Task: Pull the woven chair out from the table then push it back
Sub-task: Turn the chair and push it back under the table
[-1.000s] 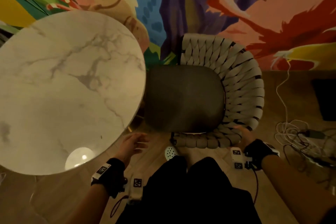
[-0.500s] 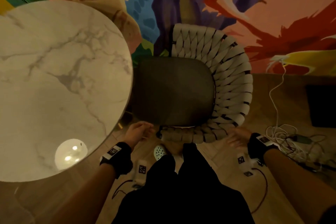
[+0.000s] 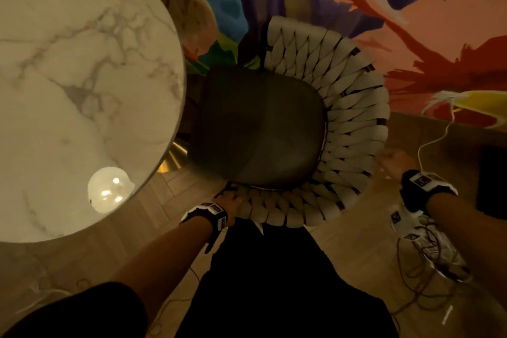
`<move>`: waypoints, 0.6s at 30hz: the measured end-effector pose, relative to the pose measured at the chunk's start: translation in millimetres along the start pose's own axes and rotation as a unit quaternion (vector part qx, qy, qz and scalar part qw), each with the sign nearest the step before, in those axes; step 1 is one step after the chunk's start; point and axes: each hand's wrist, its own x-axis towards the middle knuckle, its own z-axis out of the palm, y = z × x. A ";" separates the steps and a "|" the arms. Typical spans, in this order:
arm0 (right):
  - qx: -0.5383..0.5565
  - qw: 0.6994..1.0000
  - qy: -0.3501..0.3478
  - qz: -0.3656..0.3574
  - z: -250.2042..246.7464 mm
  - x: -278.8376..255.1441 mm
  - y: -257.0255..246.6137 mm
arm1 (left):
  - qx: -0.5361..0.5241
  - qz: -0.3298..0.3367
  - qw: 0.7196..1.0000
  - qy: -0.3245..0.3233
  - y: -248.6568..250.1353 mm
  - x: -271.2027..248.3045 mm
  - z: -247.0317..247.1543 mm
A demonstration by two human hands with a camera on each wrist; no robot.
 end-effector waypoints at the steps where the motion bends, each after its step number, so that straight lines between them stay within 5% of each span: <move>1: 0.013 1.000 0.005 -0.012 -2.0 7.6 -6.4 | -0.007 0.006 1.000 0.004 -1.3 9.3 5.6; 5: 0.126 0.992 -0.010 0.018 -6.0 27.1 -36.2 | -0.024 0.019 0.998 0.053 9.6 -7.2 -13.4; 18: 0.259 0.963 -0.061 0.052 -5.8 54.2 -55.9 | 0.034 -0.023 0.999 -0.003 -4.4 -12.1 -17.2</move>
